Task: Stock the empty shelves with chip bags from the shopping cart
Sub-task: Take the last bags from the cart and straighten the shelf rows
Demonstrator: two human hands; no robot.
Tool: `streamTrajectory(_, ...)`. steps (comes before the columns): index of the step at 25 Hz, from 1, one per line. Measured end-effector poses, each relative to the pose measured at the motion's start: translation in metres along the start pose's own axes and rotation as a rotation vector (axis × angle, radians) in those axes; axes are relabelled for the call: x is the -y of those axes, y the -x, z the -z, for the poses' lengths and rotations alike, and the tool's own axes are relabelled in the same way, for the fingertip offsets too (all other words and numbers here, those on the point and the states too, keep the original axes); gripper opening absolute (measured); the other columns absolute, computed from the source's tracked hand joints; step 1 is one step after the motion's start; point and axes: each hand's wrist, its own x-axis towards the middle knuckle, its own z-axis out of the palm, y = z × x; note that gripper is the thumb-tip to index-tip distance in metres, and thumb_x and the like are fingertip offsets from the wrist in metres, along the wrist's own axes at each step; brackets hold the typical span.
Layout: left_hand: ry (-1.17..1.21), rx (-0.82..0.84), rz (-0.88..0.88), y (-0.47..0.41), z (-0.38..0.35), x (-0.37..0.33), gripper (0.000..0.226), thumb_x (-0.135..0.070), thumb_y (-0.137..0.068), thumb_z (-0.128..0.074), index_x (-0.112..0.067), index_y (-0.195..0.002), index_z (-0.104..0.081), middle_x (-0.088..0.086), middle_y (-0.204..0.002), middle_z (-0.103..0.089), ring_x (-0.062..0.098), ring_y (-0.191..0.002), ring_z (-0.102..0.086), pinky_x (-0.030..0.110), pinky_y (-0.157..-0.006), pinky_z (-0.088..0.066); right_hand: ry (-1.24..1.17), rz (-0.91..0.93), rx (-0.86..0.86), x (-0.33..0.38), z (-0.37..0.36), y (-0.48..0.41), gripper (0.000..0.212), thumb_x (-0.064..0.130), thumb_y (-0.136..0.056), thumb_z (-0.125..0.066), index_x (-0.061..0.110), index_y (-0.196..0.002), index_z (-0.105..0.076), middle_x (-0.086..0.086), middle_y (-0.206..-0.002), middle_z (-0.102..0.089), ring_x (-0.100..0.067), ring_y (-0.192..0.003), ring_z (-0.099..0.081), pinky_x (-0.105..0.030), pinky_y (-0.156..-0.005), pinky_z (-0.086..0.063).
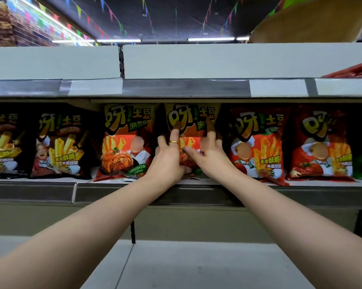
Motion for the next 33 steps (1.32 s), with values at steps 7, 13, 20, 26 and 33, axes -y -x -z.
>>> streamTrajectory(7,-0.116,-0.02,-0.042,0.0,-0.004,0.001,0.095,-0.021,-0.082,-0.071,-0.011,-0.148,-0.004,0.019,-0.14,-0.019,0.041,-0.128,-0.036,0.041,-0.099,-0.039,0.042,0.019,-0.061,0.003,0.005,0.0,0.066,0.042,-0.087,-0.06,0.009,-0.134,-0.026,-0.017,-0.13,-0.035,-0.033,-0.123,-0.041,-0.034,-0.096,-0.037)
streamTrajectory(13,-0.035,0.02,-0.02,0.003,0.0,-0.001,0.099,-0.018,-0.081,-0.069,-0.015,-0.148,0.003,0.02,-0.148,-0.003,0.044,-0.135,-0.026,0.045,-0.111,-0.03,0.055,0.225,-0.374,0.003,0.009,0.016,0.058,0.025,-0.089,-0.057,0.007,-0.139,-0.033,-0.014,-0.139,-0.029,-0.028,-0.12,-0.042,-0.032,-0.097,-0.039)
streamTrajectory(20,-0.177,-0.084,-0.099,0.013,-0.006,-0.03,0.098,-0.024,-0.082,-0.065,-0.024,-0.15,0.005,0.02,-0.151,0.011,0.038,-0.142,0.007,0.048,-0.117,-0.001,0.16,0.295,-0.349,-0.02,0.031,0.019,0.05,0.014,-0.087,-0.058,0.001,-0.133,-0.042,-0.02,-0.136,-0.033,-0.032,-0.124,-0.038,-0.03,-0.1,-0.032)
streamTrajectory(26,-0.114,-0.106,-0.199,0.013,-0.033,-0.078,0.083,-0.021,-0.086,-0.058,-0.022,-0.15,-0.005,0.018,-0.152,0.013,0.036,-0.141,0.013,0.048,-0.115,0.0,0.381,0.45,-0.567,-0.049,0.069,0.02,0.041,0.026,-0.075,-0.048,-0.001,-0.104,-0.061,-0.03,-0.111,-0.055,-0.044,-0.1,-0.056,-0.039,-0.087,-0.042)
streamTrajectory(33,0.068,-0.07,-0.138,0.012,-0.075,-0.128,0.087,-0.012,-0.087,-0.057,-0.016,-0.151,0.002,0.017,-0.155,0.011,0.032,-0.144,0.004,0.039,-0.116,-0.009,0.277,0.125,-0.158,-0.093,0.098,0.028,0.06,0.038,-0.093,-0.051,0.027,-0.146,-0.026,-0.022,-0.144,-0.015,-0.04,-0.131,-0.028,-0.043,-0.109,-0.028)
